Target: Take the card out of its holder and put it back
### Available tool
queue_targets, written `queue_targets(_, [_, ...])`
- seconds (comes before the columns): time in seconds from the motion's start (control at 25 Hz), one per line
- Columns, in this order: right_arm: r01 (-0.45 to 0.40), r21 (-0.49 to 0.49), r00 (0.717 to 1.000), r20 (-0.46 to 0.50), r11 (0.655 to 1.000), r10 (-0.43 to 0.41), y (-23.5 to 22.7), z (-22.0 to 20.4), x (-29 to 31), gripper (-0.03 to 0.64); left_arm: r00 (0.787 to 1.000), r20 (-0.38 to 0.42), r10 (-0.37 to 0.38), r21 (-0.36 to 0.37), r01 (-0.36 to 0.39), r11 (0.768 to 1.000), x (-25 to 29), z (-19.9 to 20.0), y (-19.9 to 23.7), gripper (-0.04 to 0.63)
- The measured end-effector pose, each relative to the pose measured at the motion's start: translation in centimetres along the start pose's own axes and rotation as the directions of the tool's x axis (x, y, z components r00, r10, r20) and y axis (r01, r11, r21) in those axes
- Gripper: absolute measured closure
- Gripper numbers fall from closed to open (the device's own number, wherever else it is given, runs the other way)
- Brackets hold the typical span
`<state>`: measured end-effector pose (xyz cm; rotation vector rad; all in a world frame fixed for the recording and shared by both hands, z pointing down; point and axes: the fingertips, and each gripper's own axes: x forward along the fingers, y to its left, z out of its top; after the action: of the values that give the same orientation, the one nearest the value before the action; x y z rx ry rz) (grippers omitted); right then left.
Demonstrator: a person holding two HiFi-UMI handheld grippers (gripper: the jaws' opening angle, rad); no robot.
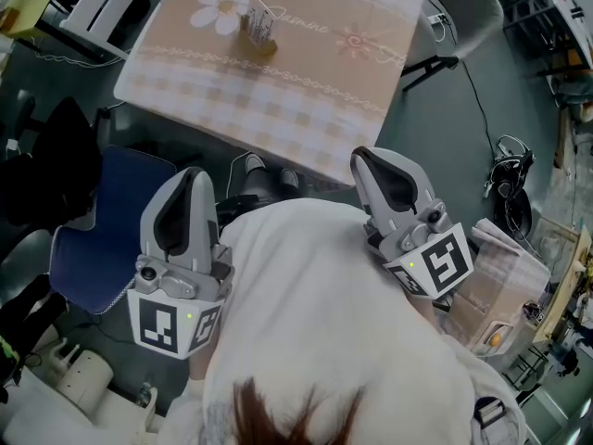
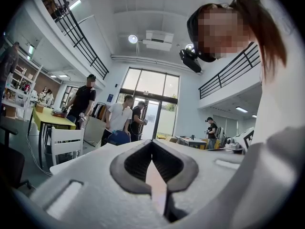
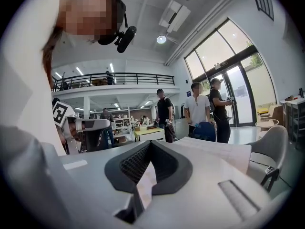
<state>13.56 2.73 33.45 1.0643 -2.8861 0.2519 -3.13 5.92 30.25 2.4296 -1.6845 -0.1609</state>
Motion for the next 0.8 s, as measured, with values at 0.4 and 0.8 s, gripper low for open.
queue_targets(0.4, [-0.016,-0.014,1.0,-0.012,1.0,0.015,0.9,-0.2,-0.1,0.617,1.0,0.01,-0.002,-0.008,0.003,1.0,-0.7,0.0,-0.1,0.595])
queue_targets(0.8, [-0.022,-0.02,0.999,-0.024,1.0,0.021,1.4,-0.6,-0.3,0.618,1.0,0.017,0.01,-0.009,-0.01,1.0,-1.5,-0.1,0.0,0.595])
